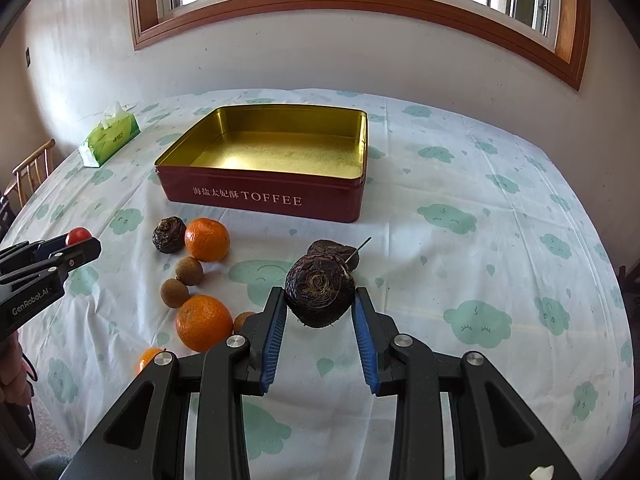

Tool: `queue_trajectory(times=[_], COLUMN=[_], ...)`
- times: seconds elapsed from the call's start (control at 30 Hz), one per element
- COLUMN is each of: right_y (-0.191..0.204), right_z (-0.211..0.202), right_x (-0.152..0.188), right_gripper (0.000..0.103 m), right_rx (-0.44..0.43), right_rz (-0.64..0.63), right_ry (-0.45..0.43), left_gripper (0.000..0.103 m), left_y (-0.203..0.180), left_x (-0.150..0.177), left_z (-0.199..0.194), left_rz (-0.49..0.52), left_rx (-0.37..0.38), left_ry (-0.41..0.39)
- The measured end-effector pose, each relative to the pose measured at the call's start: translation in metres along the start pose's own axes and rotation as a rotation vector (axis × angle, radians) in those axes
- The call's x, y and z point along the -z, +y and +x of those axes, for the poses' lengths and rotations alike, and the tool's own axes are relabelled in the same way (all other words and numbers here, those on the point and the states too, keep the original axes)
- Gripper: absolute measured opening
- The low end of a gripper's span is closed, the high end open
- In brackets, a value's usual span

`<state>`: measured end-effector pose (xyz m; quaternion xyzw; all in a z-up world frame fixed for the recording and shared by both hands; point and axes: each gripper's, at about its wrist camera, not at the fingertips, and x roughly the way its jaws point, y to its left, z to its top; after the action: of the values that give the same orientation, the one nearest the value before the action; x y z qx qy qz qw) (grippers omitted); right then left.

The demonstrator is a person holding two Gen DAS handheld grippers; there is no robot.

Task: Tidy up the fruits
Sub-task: 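Carry the tomato and brown fruit over the red TOFFEE tin with both tools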

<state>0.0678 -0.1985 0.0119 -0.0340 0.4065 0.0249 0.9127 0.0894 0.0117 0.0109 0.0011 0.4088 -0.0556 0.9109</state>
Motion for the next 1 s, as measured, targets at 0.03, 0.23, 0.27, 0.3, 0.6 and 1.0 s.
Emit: queue_trajectory(times=[0.03, 0.23, 0.27, 0.3, 0.6, 1.0], right_y=[-0.001, -0.008, -0.008, -0.008, -0.005, -0.003], right_z=[0.0, 0.003, 0.004, 0.006, 0.028, 0.076], right_x=[-0.003, -0.025, -0.029, -0.033, -0.074, -0.108], right_gripper=[0.031, 0.031, 0.031, 0.031, 0.031, 0.031], right_rx=[0.001, -0.011, -0.01, -0.006, -0.007, -0.03], right_rz=[0.0, 0.007, 0.002, -0.001, -0.021, -0.027], right_ry=[-0.004, -0.037, -0.042, -0.043, -0.058, 0.006], left_gripper=[0.031, 0.031, 0.031, 0.031, 0.031, 0.031], left_y=[0.0, 0.005, 0.006, 0.006, -0.001, -0.017], left_x=[-0.004, -0.027, -0.031, -0.035, -0.076, -0.112], left_z=[0.0, 0.005, 0.007, 0.01, 0.031, 0.076], left_rz=[0.0, 0.001, -0.002, -0.004, 0.013, 0.018], left_rx=[-0.001, 0.002, 0.005, 0.006, 0.032, 0.087], left_ry=[-0.006, -0.04, -0.042, -0.042, -0.06, 0.003])
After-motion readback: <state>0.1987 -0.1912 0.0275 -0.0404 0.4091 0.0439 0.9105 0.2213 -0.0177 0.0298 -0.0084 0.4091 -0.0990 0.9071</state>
